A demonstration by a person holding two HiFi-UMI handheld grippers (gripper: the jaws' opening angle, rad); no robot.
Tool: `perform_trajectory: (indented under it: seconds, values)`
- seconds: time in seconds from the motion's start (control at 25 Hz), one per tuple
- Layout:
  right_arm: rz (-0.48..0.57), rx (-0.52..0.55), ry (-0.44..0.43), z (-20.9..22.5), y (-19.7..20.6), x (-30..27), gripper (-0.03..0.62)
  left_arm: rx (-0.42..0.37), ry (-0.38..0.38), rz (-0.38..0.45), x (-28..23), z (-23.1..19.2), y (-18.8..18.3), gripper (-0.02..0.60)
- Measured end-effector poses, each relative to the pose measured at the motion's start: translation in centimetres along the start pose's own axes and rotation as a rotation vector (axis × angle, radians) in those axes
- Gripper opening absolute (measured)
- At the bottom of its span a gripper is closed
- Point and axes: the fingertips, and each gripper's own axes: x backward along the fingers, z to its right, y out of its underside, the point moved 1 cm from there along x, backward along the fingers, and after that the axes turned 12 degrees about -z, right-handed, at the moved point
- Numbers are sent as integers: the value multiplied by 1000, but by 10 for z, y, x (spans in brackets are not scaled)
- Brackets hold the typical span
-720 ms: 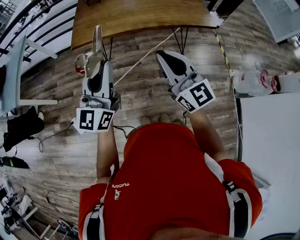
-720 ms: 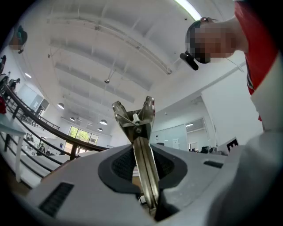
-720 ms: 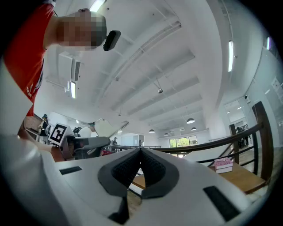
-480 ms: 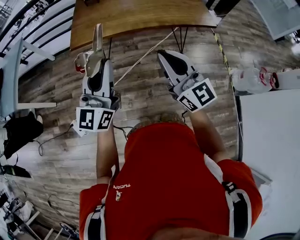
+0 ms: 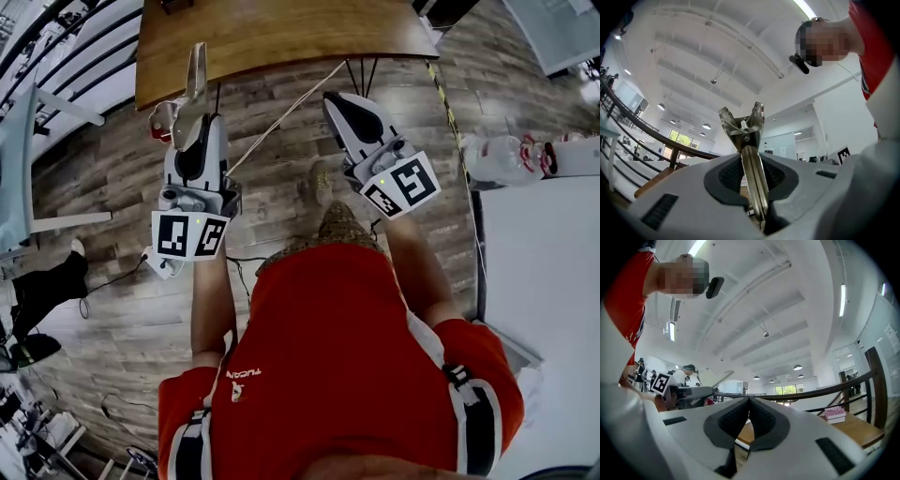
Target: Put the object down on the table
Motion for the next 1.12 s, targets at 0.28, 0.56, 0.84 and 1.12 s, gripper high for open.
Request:
perform_trajectory:
  seconds: [0.28, 0.56, 0.84, 1.12]
  values:
    - [4, 9, -8, 72, 7, -49, 25, -19, -16, -28, -73, -32, 9, 69]
    - [-16, 40, -44, 170, 11, -97, 25, -16, -51, -60, -175, -58, 19, 69]
    - [-38, 36, -108, 249, 20, -154, 25, -1, -95, -91, -269, -98, 34, 69]
    - [-50, 18, -150, 302, 31, -194, 25, 18, -124, -131, -335, -123, 53, 69]
